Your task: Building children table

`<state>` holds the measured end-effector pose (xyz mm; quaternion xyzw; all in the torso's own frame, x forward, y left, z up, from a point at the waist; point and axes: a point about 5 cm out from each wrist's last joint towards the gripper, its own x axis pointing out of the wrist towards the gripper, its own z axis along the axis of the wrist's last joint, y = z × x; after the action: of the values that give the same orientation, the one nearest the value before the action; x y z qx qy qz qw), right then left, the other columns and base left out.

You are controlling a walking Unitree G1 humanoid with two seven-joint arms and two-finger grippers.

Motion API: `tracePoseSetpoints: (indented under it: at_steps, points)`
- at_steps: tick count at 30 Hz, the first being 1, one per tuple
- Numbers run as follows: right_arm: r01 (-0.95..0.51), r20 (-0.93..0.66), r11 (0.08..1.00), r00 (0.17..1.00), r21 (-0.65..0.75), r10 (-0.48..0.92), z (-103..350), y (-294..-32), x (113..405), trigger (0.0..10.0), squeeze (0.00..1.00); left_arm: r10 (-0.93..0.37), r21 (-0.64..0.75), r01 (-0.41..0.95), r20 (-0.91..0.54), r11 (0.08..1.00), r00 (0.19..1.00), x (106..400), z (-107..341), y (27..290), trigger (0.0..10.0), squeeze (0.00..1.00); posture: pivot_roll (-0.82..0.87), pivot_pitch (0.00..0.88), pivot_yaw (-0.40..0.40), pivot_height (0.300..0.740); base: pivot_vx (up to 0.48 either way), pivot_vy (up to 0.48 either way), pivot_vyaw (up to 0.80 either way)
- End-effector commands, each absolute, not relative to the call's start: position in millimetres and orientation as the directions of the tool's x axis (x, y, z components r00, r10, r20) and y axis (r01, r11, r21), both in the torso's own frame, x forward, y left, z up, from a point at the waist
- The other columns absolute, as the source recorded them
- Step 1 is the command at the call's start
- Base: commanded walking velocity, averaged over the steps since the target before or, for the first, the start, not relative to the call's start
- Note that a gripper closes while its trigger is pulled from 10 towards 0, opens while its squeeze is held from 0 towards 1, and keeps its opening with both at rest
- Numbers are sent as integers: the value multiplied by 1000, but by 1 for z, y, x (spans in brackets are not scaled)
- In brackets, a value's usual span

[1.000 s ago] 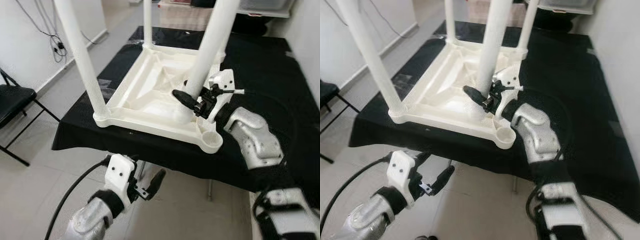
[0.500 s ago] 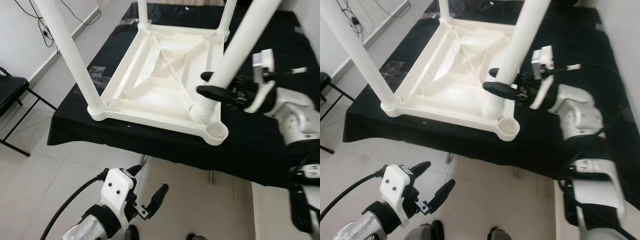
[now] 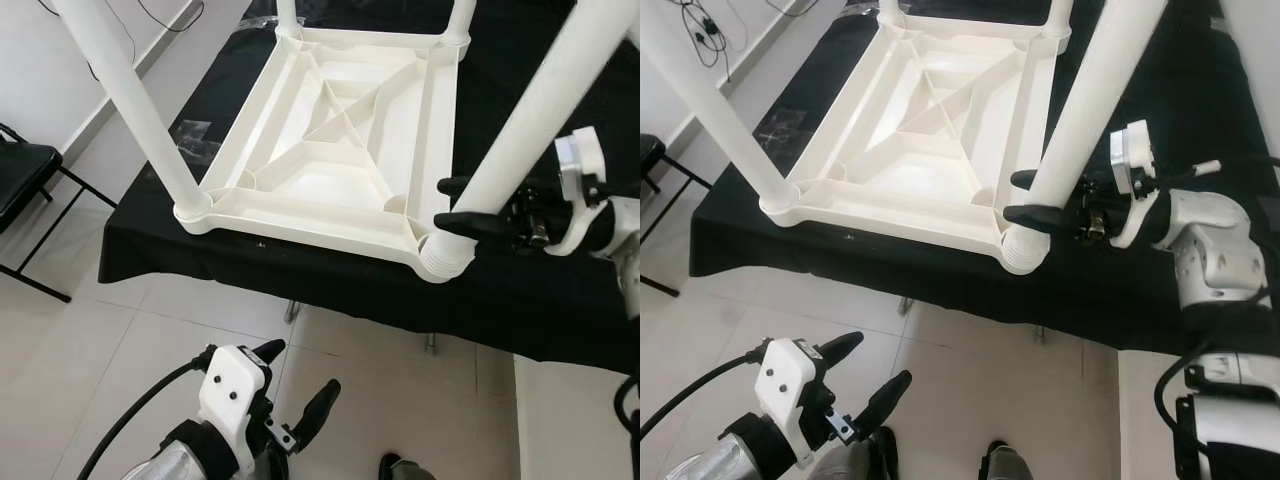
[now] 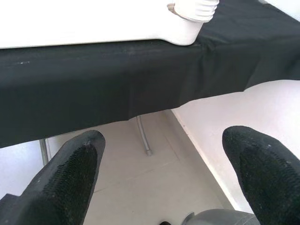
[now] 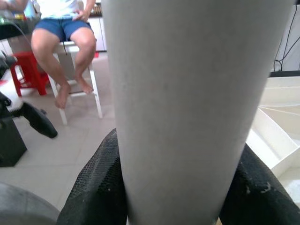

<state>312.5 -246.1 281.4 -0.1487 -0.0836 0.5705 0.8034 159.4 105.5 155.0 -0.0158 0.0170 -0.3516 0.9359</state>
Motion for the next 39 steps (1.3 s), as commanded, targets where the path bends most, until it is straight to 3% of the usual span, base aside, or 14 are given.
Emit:
tracePoseSetpoints:
  at_steps: [1,24,39]
  points:
    - [-899,-108,307,355,-312,929,266,-245,313,10000,0,-672,-44,671,-53,740,738,155,152,107,10000,0,45,344,64,740,0,0,0]
    - [-883,-30,314,345,-350,938,267,-207,321,10000,0,-670,-63,667,-55,742,740,155,155,107,10000,0,51,369,56,740,0,0,0]
    - [-901,-105,264,316,-344,943,268,-217,316,10000,0,-669,-68,665,-56,743,741,154,156,108,10000,0,50,374,55,740,0,0,0]
